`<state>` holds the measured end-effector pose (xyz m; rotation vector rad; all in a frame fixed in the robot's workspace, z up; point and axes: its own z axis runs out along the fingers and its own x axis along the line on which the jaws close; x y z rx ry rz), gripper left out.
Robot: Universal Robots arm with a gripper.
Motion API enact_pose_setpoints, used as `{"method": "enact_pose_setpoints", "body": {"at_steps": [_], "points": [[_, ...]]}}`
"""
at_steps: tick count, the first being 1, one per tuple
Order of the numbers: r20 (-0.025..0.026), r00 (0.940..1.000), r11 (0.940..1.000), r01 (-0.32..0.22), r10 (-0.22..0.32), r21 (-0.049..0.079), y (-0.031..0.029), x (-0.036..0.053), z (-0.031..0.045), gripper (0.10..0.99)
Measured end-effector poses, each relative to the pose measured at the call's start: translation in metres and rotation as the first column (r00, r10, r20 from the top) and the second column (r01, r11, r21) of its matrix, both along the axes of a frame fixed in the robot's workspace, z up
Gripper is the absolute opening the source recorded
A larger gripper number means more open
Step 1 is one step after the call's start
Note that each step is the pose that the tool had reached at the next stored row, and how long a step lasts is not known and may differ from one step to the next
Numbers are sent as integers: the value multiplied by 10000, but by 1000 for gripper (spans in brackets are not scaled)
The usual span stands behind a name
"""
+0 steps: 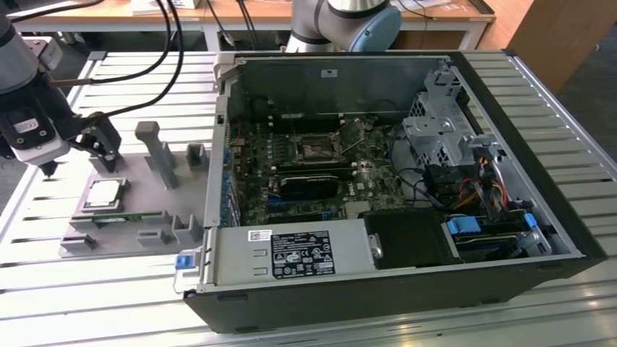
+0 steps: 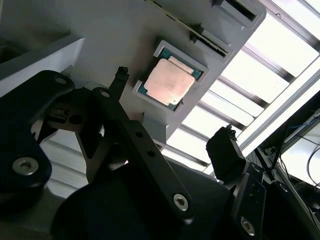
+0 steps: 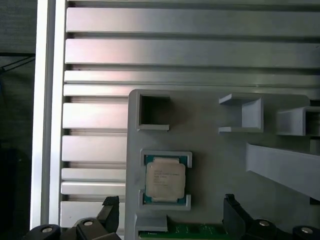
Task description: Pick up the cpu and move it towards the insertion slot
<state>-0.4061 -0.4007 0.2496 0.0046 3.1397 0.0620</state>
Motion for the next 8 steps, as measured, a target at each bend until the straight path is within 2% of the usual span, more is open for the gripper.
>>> {"method": "enact_pose_setpoints", "body": {"at_steps": [8], "points": [[0,10000,10000,0,0,0,0,-3,-51,906]]}}
